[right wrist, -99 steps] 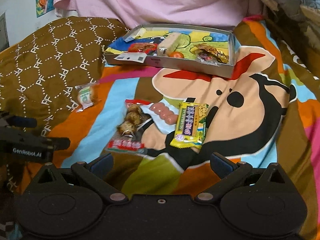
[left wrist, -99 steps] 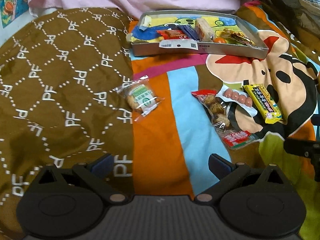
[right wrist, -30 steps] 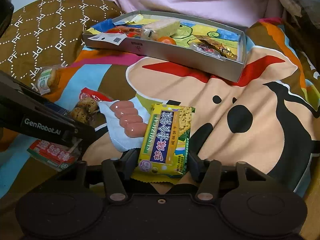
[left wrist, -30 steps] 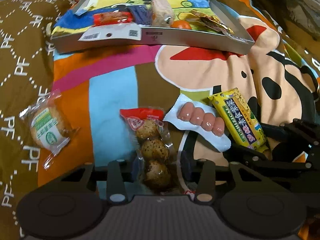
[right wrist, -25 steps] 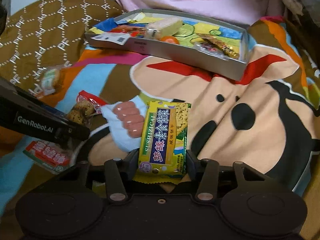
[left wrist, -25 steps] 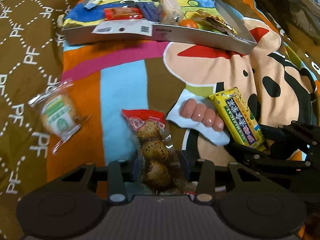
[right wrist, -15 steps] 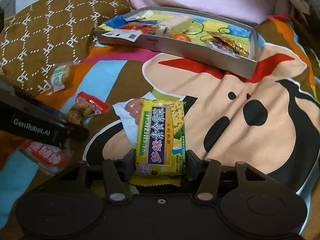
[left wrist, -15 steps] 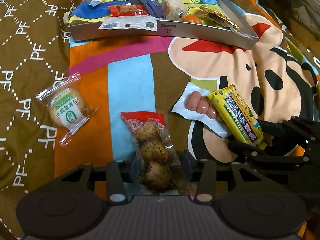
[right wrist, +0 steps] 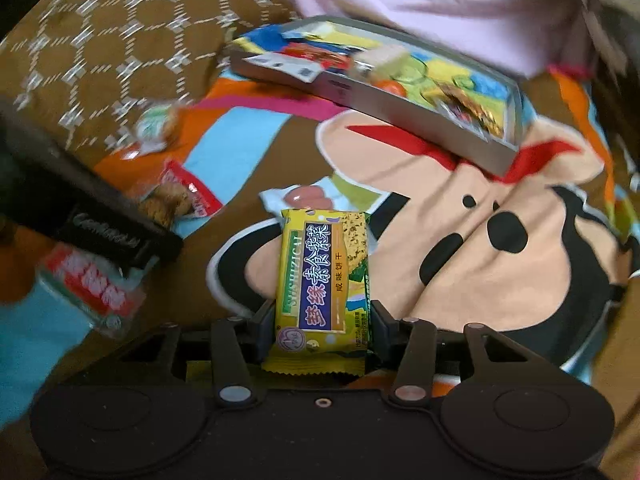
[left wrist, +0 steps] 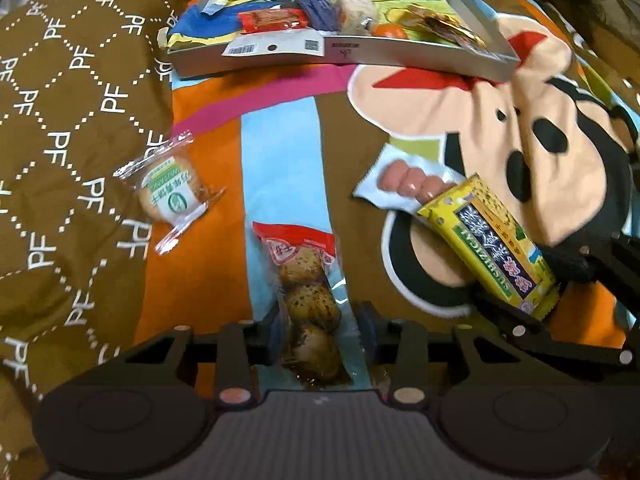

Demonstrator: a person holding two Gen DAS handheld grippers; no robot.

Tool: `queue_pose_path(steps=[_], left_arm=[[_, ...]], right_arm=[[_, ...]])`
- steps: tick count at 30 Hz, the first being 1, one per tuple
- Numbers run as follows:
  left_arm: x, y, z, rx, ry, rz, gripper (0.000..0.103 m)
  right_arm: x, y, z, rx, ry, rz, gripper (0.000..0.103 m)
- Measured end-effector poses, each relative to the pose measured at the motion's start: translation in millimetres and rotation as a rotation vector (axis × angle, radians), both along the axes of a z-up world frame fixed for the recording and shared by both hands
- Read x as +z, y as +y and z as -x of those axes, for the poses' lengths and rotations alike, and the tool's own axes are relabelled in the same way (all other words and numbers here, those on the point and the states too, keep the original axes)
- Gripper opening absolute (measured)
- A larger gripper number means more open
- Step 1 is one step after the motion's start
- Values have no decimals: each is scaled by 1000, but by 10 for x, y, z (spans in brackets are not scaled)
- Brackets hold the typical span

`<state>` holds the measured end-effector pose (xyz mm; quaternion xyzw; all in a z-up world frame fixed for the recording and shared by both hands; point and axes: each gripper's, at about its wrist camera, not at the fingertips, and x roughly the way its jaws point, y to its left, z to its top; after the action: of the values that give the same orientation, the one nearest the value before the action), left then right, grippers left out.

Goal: Organize snacks
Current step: 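Grasp the quail egg packet with the left gripper while the right gripper grasps the yellow biscuit packet, then carry the quail egg packet and yellow biscuit packet over the grey tray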

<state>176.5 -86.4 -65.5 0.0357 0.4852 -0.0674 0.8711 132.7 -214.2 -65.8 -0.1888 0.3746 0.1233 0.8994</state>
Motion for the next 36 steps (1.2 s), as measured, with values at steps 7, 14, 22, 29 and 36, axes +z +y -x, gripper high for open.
queue_pose_path(steps=[7,14,22,29,36], left_arm=[[188,74,311,3,-20,11,40],[485,212,421,14,-97,13,40],[916,350,222,59,-202,53,41],[1320,449,-194,96,-291,92,41],[1508,529,-798,122,-352,76,41]], right_arm=[[136,115,271,55,-81,96,49],[458,149,419,49,-174,76,49],[820,213,465,49,-322,45,49],[1236,146,135,23,-422,6,50],[1418,153,-590,-36,-453,-100,50]])
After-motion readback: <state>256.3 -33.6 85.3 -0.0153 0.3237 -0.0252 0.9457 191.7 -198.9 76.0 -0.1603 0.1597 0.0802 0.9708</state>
